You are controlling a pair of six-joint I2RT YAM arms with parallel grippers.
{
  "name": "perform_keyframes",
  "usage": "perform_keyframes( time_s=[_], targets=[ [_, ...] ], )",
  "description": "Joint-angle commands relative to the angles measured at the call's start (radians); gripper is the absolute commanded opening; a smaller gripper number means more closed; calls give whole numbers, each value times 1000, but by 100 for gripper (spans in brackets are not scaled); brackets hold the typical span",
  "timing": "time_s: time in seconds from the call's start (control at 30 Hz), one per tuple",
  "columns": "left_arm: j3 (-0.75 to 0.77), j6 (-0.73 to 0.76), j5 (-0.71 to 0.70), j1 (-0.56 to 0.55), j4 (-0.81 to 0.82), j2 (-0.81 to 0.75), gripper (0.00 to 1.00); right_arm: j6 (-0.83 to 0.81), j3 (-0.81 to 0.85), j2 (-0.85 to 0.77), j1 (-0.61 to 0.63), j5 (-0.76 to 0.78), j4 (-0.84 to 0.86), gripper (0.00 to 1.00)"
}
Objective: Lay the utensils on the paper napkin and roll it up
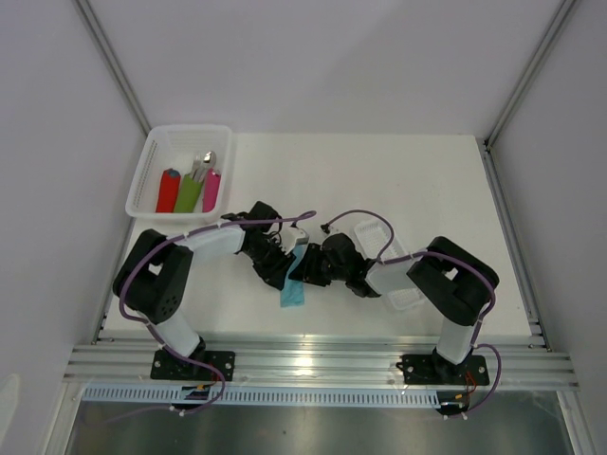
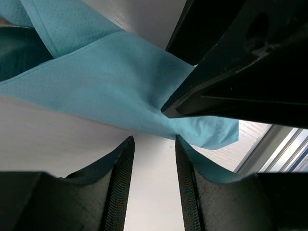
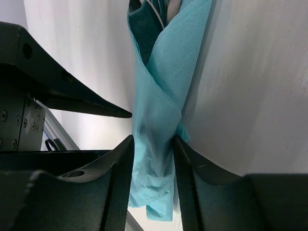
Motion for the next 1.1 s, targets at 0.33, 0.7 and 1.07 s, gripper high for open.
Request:
perform_keyframes(
  time_s=[0.33,0.7,1.07],
  targets=[
    [5,-1,-9,1,32,40,41,79,-89,84,-32,-23,92,50],
    [-3,10,-8,0,52,31,40,190,-86,196,-29,-69,203,50],
    [5,5,15,52,31,-35,47,134,-70,149,-32,-41,39,48]
  ],
)
